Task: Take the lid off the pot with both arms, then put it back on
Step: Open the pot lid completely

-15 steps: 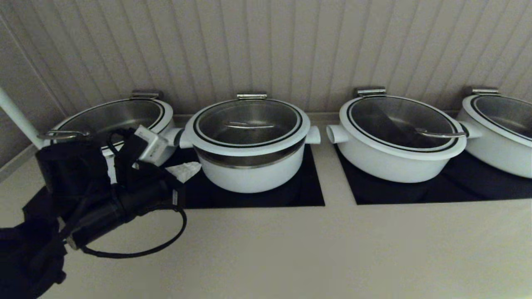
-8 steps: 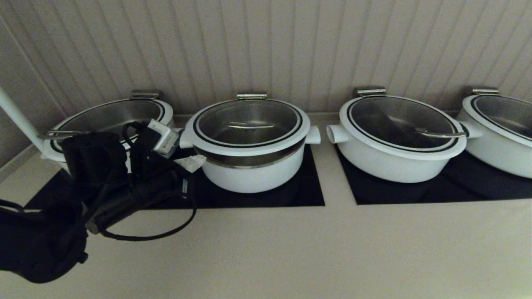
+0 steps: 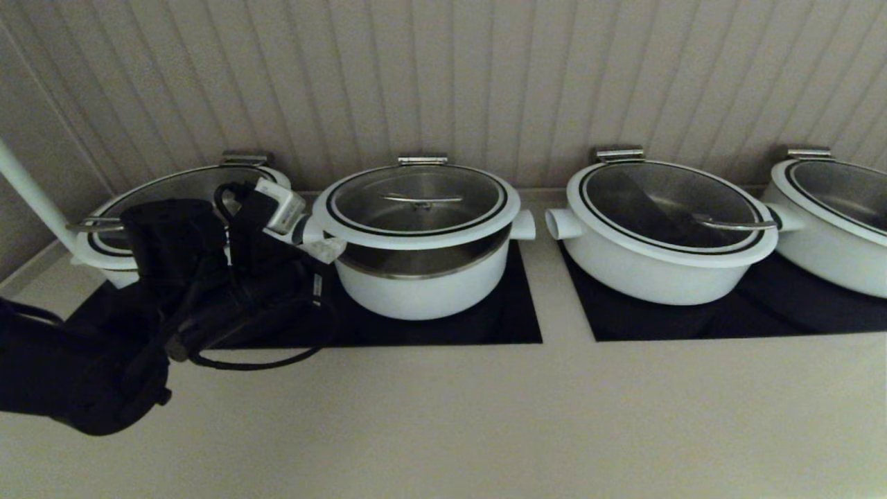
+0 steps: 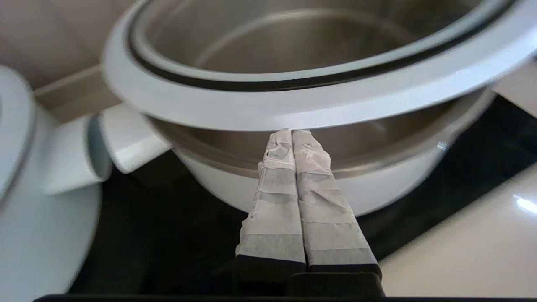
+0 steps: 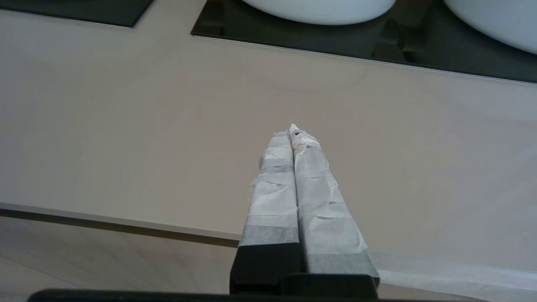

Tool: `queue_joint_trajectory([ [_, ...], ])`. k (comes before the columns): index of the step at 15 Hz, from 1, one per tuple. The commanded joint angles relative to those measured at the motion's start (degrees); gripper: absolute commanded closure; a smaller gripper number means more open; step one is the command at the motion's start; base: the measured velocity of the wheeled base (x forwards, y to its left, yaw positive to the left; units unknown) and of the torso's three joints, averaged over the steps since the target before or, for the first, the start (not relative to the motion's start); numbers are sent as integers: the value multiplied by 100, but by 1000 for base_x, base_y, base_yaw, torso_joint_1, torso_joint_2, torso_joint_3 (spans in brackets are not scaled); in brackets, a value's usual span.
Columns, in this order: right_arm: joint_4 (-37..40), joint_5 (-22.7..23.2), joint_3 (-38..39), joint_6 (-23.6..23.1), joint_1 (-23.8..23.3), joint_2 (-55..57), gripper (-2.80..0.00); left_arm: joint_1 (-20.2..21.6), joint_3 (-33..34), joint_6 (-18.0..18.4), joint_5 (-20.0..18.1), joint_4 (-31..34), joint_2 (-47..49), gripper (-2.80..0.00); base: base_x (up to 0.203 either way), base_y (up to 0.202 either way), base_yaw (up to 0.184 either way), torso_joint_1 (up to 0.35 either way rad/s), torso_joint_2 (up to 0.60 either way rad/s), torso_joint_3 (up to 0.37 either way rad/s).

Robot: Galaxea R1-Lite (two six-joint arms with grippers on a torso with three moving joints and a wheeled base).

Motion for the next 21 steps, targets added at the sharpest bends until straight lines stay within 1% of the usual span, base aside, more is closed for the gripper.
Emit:
queue_joint_trajectory([
  [1, 3, 8, -2, -3, 0, -3, 0, 4, -130, 6, 24, -60, 123, 0, 0, 0, 0, 0, 0, 0],
  [3, 3, 10, -2, -3, 0, -3, 0, 5, -212, 6, 28, -60, 123, 0, 0, 0, 0, 0, 0, 0],
  [8, 5, 1, -2, -3, 0, -3, 0, 7, -654, 15, 40, -60, 131, 0, 0, 0, 0, 0, 0, 0],
  [11, 12, 10, -2, -3, 0, -3, 0, 7, -859, 15, 265, -60, 166, 0, 0, 0, 0, 0, 0, 0],
  [15, 8, 10, -2, -3, 0, -3, 0, 16, -1114, 6, 281, -60, 182, 0, 0, 0, 0, 0, 0, 0],
  [21, 3, 9, -2, -3, 0, -3, 0, 25, -1810, 15, 517, -60, 290, 0, 0, 0, 0, 0, 0, 0],
])
